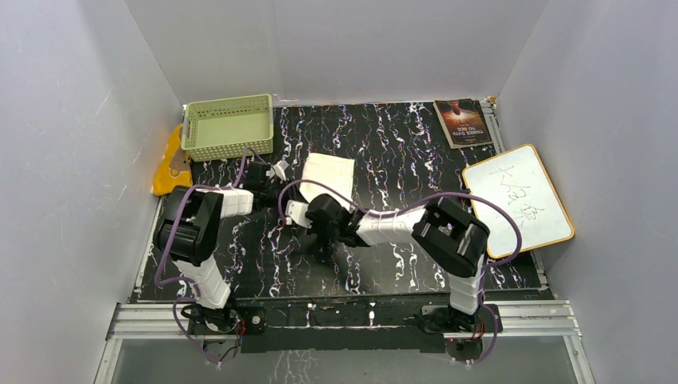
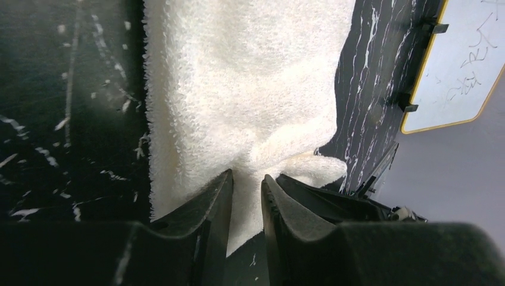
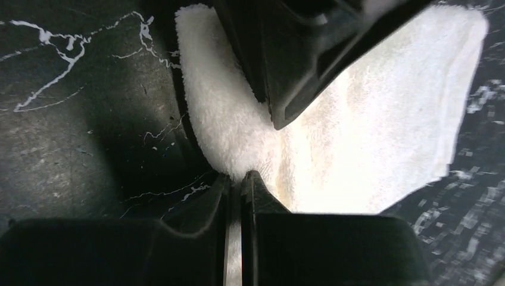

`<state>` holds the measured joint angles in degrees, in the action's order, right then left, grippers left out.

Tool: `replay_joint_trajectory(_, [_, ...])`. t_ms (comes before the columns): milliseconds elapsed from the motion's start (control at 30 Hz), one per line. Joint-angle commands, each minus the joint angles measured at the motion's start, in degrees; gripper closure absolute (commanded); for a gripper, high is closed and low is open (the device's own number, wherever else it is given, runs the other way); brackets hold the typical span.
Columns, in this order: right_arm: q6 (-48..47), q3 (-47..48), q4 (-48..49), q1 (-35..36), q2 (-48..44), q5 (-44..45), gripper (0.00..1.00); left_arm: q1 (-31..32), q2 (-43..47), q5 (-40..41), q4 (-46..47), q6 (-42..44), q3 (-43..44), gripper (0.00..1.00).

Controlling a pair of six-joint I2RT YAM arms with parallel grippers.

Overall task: Roll the towels
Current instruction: Roll the towel at the center of the board.

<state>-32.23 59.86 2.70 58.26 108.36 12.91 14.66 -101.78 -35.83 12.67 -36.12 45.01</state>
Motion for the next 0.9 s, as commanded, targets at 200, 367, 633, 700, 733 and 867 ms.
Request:
replay_joint_trajectory(200, [20.62, 3.8, -12.75, -7.61, -6.74, -35.89, 1.0, -12.1, 13.31, 1.28, -22.7, 6.09, 6.44, 0.56])
replay_joint_trajectory(367, [28.94, 10.17, -20.28, -13.0, -2.55, -52.6, 1.0, -12.37, 18.18, 0.45, -27.17, 9.32, 8.46, 0.52])
replay_joint_trajectory(633, [35.44, 25.81, -34.2, -17.27, 10.66, -64.0, 1.0, -12.37, 21.76, -3.35, -25.49, 9.56, 4.41, 0.51])
replay_joint_trajectory(700, [37.86, 26.66, -32.41, -18.18, 12.17, -67.63, 1.0, -12.37, 21.96, -4.7, -25.18, 9.66, 4.09, 0.5])
replay_joint_trajectory(733, [39.4, 26.97, -31.17, -18.83, 13.04, -69.93, 1.0, -12.37, 21.91, -5.25, -25.02, 9.78, 4.04, 0.5])
replay_joint_trajectory(867, [47.37, 27.64, -26.42, -21.11, 16.56, -77.67, 1.0, -12.37, 21.33, -7.18, -23.85, 9.44, 3.74, 0.5])
